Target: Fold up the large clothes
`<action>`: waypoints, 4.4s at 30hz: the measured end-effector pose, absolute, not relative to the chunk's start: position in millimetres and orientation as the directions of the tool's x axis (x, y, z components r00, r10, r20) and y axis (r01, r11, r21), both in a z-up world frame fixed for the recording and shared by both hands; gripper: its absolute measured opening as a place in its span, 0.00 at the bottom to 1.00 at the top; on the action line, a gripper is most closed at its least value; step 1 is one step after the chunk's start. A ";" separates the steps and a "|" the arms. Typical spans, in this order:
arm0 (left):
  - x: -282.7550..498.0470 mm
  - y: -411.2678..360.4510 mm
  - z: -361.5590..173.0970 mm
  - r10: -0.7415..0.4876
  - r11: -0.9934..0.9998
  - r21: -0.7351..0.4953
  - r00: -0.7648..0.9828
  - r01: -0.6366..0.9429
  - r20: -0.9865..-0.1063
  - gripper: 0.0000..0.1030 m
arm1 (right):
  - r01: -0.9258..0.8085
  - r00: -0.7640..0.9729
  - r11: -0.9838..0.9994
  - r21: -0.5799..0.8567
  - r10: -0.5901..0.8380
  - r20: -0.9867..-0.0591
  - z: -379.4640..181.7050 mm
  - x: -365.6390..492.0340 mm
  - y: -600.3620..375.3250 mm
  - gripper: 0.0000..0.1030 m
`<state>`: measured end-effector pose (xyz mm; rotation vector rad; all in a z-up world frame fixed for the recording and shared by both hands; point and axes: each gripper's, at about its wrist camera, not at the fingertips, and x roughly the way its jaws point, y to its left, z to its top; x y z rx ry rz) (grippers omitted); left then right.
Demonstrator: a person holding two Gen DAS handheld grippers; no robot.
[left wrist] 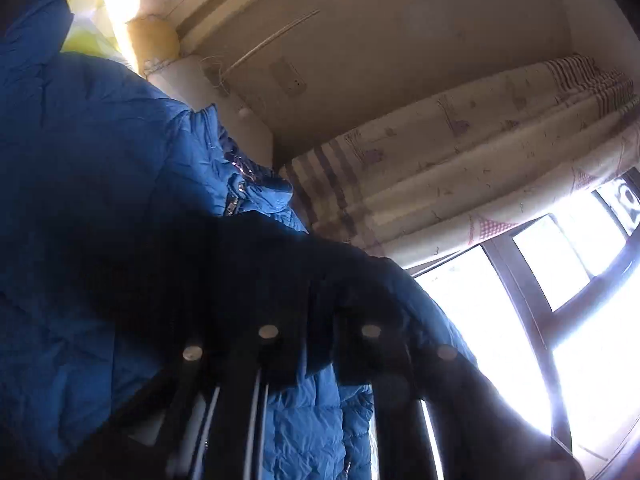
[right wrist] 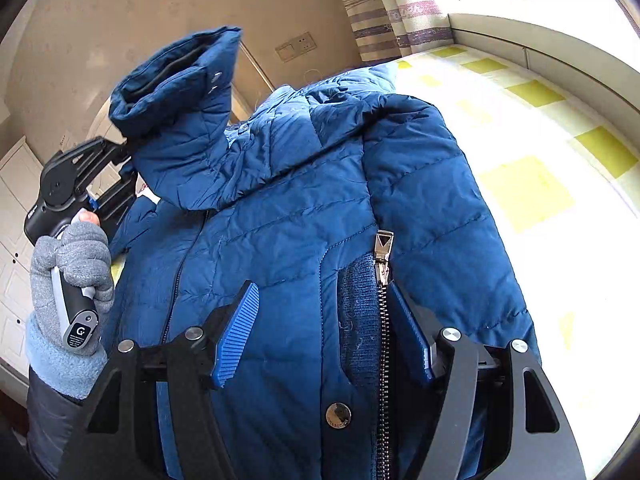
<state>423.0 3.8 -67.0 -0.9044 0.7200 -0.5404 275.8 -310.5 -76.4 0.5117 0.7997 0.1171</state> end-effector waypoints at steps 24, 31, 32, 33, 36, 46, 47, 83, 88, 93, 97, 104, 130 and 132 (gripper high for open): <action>306.1 -69.2 -78.4 -0.018 0.756 0.530 0.823 0.383 -0.568 0.64 | 0.099 0.690 0.897 0.430 0.250 -0.679 -74.5 282.1 -302.7 0.64; 310.8 -137.4 -105.8 0.012 0.416 0.822 0.902 0.389 -0.432 0.65 | 0.099 0.693 0.896 0.434 0.251 -0.676 -74.8 282.5 -303.4 0.64; 315.6 -140.6 -108.9 0.007 0.404 0.813 0.887 0.420 -0.461 0.47 | 0.099 0.694 0.895 0.436 0.252 -0.675 -75.1 281.1 -303.3 0.64; 318.0 -143.7 -106.5 -0.008 0.429 0.782 0.868 0.452 -0.497 0.38 | 0.099 0.695 0.893 0.439 0.253 -0.673 -75.2 280.7 -303.6 0.64; 332.5 -124.2 -76.6 -0.121 0.634 0.582 0.809 0.509 -0.575 0.14 | 0.098 0.698 0.889 0.447 0.258 -0.668 -75.5 279.4 -304.7 0.64; 374.6 134.4 -80.7 -0.672 0.468 -0.881 0.676 0.073 -0.301 0.58 | 0.092 0.698 0.881 0.463 0.275 -0.661 -75.2 278.7 -307.1 0.64; 369.5 142.2 -87.9 -0.648 0.482 -0.876 0.686 0.034 -0.330 0.67 | 0.092 0.698 0.881 0.464 0.276 -0.661 -75.2 278.9 -307.5 0.64; 395.8 110.9 -105.6 -0.555 0.665 -0.747 0.673 0.006 -0.489 0.18 | 0.241 0.795 0.684 0.689 0.268 -0.544 -94.3 409.4 -394.6 0.04; 392.3 111.5 -106.5 -0.538 0.686 -0.727 0.678 0.006 -0.502 0.19 | 0.260 0.777 0.699 0.666 0.258 -0.574 -95.2 412.6 -391.2 0.05; 377.4 126.0 -102.0 -0.501 0.663 -0.748 0.740 -0.005 -0.449 0.45 | 0.308 0.783 0.748 0.588 0.152 -0.603 -72.1 381.1 -381.6 0.15; 349.7 129.9 -72.0 -0.283 0.762 -0.646 0.875 -0.043 -0.392 0.63 | 0.290 0.821 0.858 0.424 0.005 -0.571 -41.6 368.6 -353.4 0.17; 362.5 76.1 -64.2 -0.389 0.871 -0.469 0.789 0.147 -0.475 0.76 | 0.193 0.755 0.937 0.289 0.046 -0.654 -49.0 426.7 -311.4 0.56; 378.7 84.2 -81.0 -0.453 0.816 -0.568 0.728 0.106 -0.515 0.88 | 0.134 0.644 0.991 -0.003 -0.089 -0.760 -57.9 514.6 -257.0 0.82; 377.0 84.9 -78.4 -0.454 0.816 -0.568 0.727 0.107 -0.516 0.88 | 0.139 0.556 0.989 0.055 -0.032 -0.831 -82.5 531.6 -267.0 0.86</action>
